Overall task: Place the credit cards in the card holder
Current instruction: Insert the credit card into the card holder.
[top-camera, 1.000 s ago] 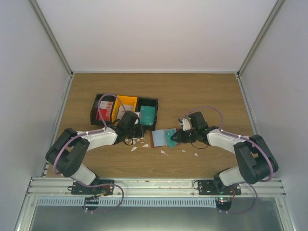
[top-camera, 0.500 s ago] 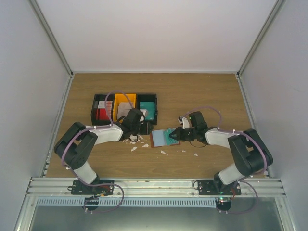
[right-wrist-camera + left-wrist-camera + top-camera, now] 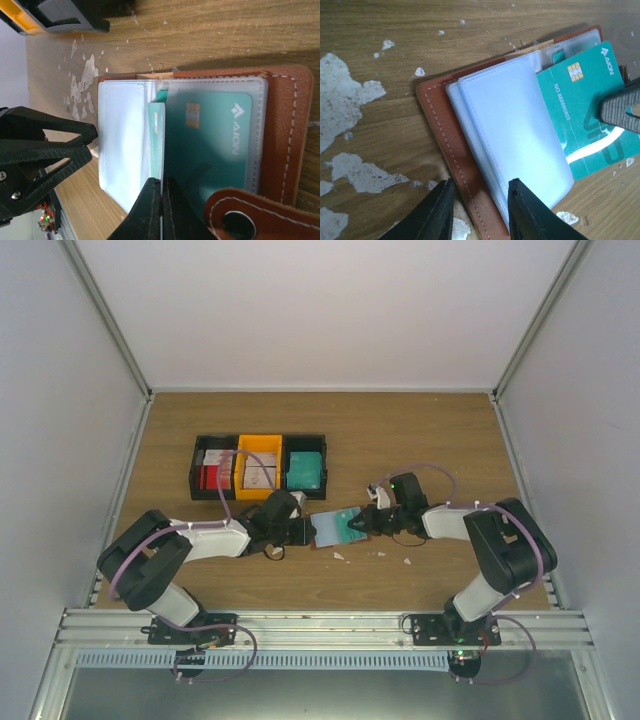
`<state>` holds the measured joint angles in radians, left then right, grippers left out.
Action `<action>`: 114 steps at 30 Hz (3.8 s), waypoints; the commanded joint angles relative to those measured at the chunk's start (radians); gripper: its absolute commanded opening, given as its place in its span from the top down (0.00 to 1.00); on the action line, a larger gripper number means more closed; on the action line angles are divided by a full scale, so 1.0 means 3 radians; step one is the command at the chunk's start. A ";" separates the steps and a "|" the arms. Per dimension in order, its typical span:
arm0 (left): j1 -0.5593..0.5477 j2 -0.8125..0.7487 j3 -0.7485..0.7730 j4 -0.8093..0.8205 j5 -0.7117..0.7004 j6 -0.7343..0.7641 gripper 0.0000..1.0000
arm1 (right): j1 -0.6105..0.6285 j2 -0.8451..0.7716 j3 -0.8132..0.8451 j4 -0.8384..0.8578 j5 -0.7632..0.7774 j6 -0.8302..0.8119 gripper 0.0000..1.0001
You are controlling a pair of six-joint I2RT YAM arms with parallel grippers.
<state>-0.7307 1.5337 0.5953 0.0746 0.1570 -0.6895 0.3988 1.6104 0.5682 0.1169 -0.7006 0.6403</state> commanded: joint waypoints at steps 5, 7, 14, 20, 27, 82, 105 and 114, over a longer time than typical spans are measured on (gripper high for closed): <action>-0.0070 0.0115 -0.0046 0.0196 0.0084 -0.0107 0.78 | -0.0026 0.0202 0.0068 -0.0226 0.0049 0.0007 0.97; -0.0075 0.0154 -0.0037 0.0233 0.0152 -0.0094 0.78 | -0.0023 0.0207 0.0090 -0.0253 0.0065 0.0029 0.97; -0.0124 0.0251 -0.0126 0.0484 0.0299 0.0008 0.78 | -0.0018 0.0209 0.0112 -0.0187 -0.0066 0.0160 0.97; -0.0171 0.0259 -0.0168 0.0489 0.0360 0.0079 0.78 | 0.0020 0.0263 0.0176 -0.0168 -0.0166 0.0180 0.97; -0.0213 0.0267 -0.0232 0.0384 0.0318 0.0111 0.78 | 0.0107 0.0377 0.0269 -0.0150 -0.0196 0.0147 0.95; -0.0162 0.0225 0.0144 0.0454 0.0217 -0.0134 0.85 | 0.0866 0.0278 0.1155 -0.1485 0.1879 -0.0784 0.38; -0.0162 0.0293 0.0159 0.0201 -0.0142 -0.0105 0.87 | 0.0993 0.0245 0.1298 -0.1477 0.2123 -0.0948 0.40; -0.0162 0.0329 0.0187 0.0155 -0.0210 -0.0096 0.87 | 0.0992 0.0395 0.1383 -0.1450 0.2024 -0.0912 0.44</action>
<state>-0.7845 1.6241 0.6399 0.1455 0.1501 -0.7254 0.6861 1.7020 0.9577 -0.3233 -0.0898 0.3565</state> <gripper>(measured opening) 0.130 0.560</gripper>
